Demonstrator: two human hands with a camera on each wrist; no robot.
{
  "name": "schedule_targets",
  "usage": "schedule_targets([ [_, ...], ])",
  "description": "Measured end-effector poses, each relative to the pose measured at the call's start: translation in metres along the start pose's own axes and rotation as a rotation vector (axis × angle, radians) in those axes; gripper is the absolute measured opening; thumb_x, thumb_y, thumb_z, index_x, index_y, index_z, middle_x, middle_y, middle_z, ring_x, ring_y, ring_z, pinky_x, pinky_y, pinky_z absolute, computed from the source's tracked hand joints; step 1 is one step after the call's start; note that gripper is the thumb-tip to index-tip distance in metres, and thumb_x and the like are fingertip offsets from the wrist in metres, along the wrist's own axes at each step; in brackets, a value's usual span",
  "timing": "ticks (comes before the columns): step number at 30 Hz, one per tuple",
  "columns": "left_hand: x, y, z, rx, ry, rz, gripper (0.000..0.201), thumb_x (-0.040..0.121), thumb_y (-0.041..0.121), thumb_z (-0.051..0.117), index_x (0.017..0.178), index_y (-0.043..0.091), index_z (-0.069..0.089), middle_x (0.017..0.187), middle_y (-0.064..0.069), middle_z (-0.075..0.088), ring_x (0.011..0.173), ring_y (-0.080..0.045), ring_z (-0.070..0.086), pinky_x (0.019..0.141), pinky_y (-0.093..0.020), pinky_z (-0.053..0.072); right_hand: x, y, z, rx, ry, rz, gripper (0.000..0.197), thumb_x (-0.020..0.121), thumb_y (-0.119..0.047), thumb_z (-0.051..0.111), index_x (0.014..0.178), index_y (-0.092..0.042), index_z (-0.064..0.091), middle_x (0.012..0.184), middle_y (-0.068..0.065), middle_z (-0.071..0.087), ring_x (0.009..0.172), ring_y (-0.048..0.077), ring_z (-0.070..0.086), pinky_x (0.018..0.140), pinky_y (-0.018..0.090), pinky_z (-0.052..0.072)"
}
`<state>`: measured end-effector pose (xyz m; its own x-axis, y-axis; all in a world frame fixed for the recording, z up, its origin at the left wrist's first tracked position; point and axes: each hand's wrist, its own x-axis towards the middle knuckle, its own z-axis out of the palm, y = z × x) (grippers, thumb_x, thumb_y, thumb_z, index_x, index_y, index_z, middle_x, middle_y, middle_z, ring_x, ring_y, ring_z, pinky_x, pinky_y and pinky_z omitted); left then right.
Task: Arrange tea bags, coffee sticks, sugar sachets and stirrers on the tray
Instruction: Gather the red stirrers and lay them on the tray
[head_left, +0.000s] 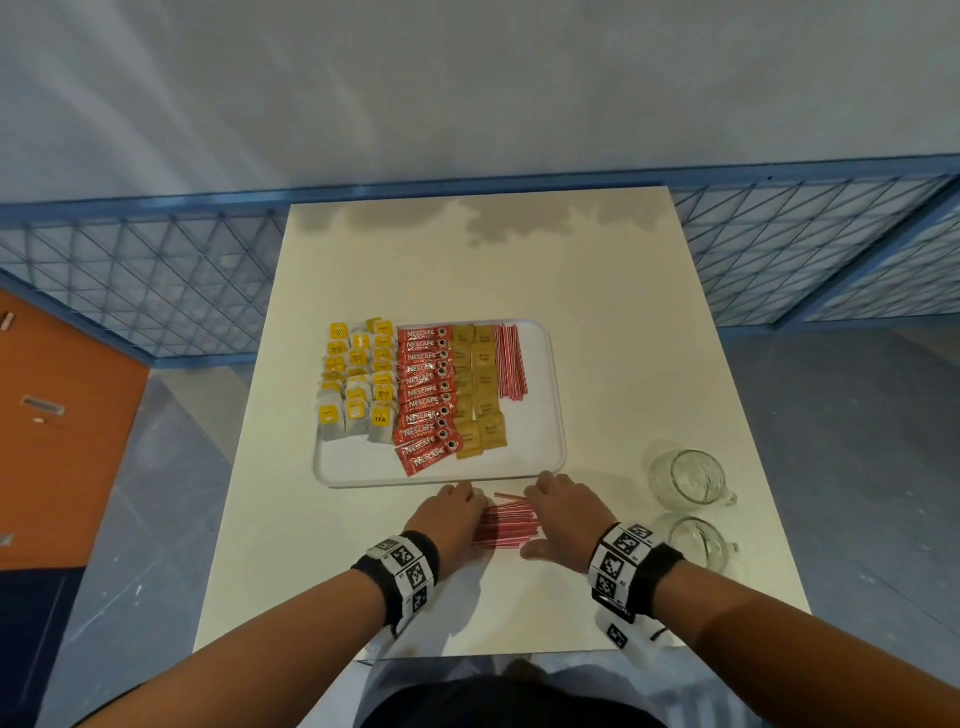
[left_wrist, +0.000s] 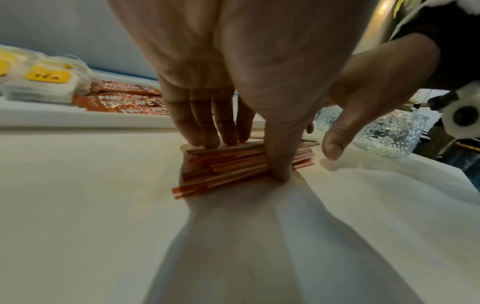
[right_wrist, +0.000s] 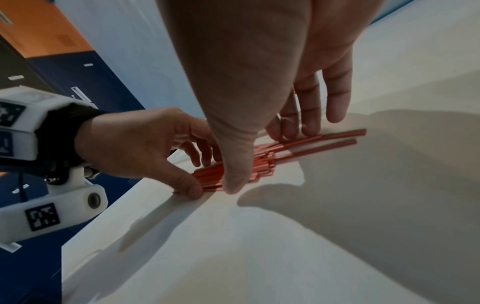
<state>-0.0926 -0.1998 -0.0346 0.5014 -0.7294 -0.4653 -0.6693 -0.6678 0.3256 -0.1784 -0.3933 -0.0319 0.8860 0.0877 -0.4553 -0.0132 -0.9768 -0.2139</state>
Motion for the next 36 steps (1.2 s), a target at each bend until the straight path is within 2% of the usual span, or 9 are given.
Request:
schedule_targets([
  [4, 0.002, 0.008, 0.008, -0.057, 0.032, -0.047, 0.037, 0.09, 0.042, 0.056, 0.121, 0.024, 0.06, 0.114, -0.001, 0.056, 0.106, -0.024, 0.054, 0.089, -0.035, 0.049, 0.006, -0.007, 0.013, 0.015, 0.05, 0.007, 0.058, 0.081, -0.051, 0.073, 0.124, -0.016, 0.056, 0.123, 0.006, 0.054, 0.112, 0.029, 0.053, 0.089, 0.041, 0.049],
  [9, 0.006, 0.016, 0.013, -0.179, 0.099, -0.072, 0.036, 0.086, 0.04, 0.058, 0.12, 0.029, 0.056, 0.111, 0.002, 0.055, 0.098, -0.022, 0.06, 0.086, -0.036, 0.052, 0.006, -0.005, 0.024, 0.059, 0.125, -0.04, 0.033, 0.088, -0.038, 0.07, 0.116, -0.022, 0.062, 0.113, 0.003, 0.056, 0.105, 0.028, 0.054, 0.083, 0.04, 0.048],
  [15, 0.011, 0.015, 0.013, -0.012, 0.008, -0.063, 0.035, 0.098, 0.039, 0.053, 0.124, 0.018, 0.062, 0.121, -0.007, 0.051, 0.112, -0.027, 0.05, 0.094, -0.04, 0.047, 0.008, -0.002, 0.033, 0.028, 0.179, -0.09, 0.015, 0.088, -0.033, 0.069, 0.1, -0.025, 0.067, 0.098, -0.001, 0.058, 0.09, 0.025, 0.054, 0.071, 0.039, 0.048],
  [18, 0.013, 0.019, 0.011, 0.078, -0.025, -0.062, 0.03, 0.102, 0.03, 0.047, 0.12, 0.01, 0.059, 0.118, -0.011, 0.054, 0.112, -0.031, 0.053, 0.091, -0.041, 0.047, 0.009, -0.003, 0.034, -0.05, 0.161, -0.114, 0.017, 0.08, -0.031, 0.08, 0.084, -0.023, 0.066, 0.082, -0.001, 0.06, 0.075, 0.024, 0.058, 0.058, 0.034, 0.042],
  [22, 0.013, 0.026, 0.007, 0.14, -0.072, -0.083, 0.028, 0.103, 0.028, 0.044, 0.116, 0.01, 0.059, 0.115, -0.012, 0.059, 0.109, -0.031, 0.056, 0.088, -0.04, 0.047, 0.01, -0.007, 0.031, -0.147, 0.16, -0.125, 0.029, 0.06, -0.021, 0.091, 0.07, -0.021, 0.064, 0.067, -0.002, 0.058, 0.057, 0.02, 0.057, 0.048, 0.029, 0.036],
  [25, 0.015, 0.032, 0.004, 0.185, -0.119, -0.103, 0.029, 0.104, 0.026, 0.04, 0.119, 0.009, 0.057, 0.119, -0.013, 0.059, 0.11, -0.031, 0.056, 0.089, -0.039, 0.046, 0.011, -0.009, 0.032, -0.178, 0.172, -0.129, 0.025, 0.056, -0.013, 0.084, 0.069, -0.019, 0.064, 0.066, -0.001, 0.058, 0.054, 0.02, 0.057, 0.047, 0.03, 0.04],
  [29, 0.018, 0.037, -0.001, 0.227, -0.163, -0.11, 0.032, 0.105, 0.023, 0.036, 0.126, 0.005, 0.053, 0.125, -0.015, 0.057, 0.115, -0.033, 0.055, 0.093, -0.041, 0.045, 0.015, -0.008, 0.034, -0.221, 0.183, -0.131, 0.009, 0.069, -0.015, 0.07, 0.072, -0.017, 0.062, 0.069, 0.002, 0.059, 0.057, 0.022, 0.058, 0.049, 0.033, 0.043],
  [31, 0.018, 0.039, -0.001, 0.237, -0.162, -0.109, 0.035, 0.106, 0.025, 0.034, 0.127, 0.004, 0.051, 0.126, -0.016, 0.056, 0.115, -0.034, 0.055, 0.094, -0.042, 0.045, 0.016, -0.008, 0.031, -0.233, 0.185, -0.115, 0.002, 0.07, -0.017, 0.064, 0.072, -0.017, 0.064, 0.07, 0.003, 0.06, 0.059, 0.022, 0.059, 0.048, 0.033, 0.045],
  [36, 0.018, 0.039, -0.004, 0.203, -0.164, -0.103, 0.034, 0.106, 0.026, 0.036, 0.127, 0.004, 0.051, 0.125, -0.016, 0.055, 0.114, -0.034, 0.055, 0.093, -0.042, 0.046, 0.017, -0.002, 0.032, -0.224, 0.191, -0.129, 0.024, 0.077, -0.018, 0.041, 0.07, -0.019, 0.064, 0.069, 0.001, 0.06, 0.058, 0.02, 0.06, 0.048, 0.031, 0.046],
])
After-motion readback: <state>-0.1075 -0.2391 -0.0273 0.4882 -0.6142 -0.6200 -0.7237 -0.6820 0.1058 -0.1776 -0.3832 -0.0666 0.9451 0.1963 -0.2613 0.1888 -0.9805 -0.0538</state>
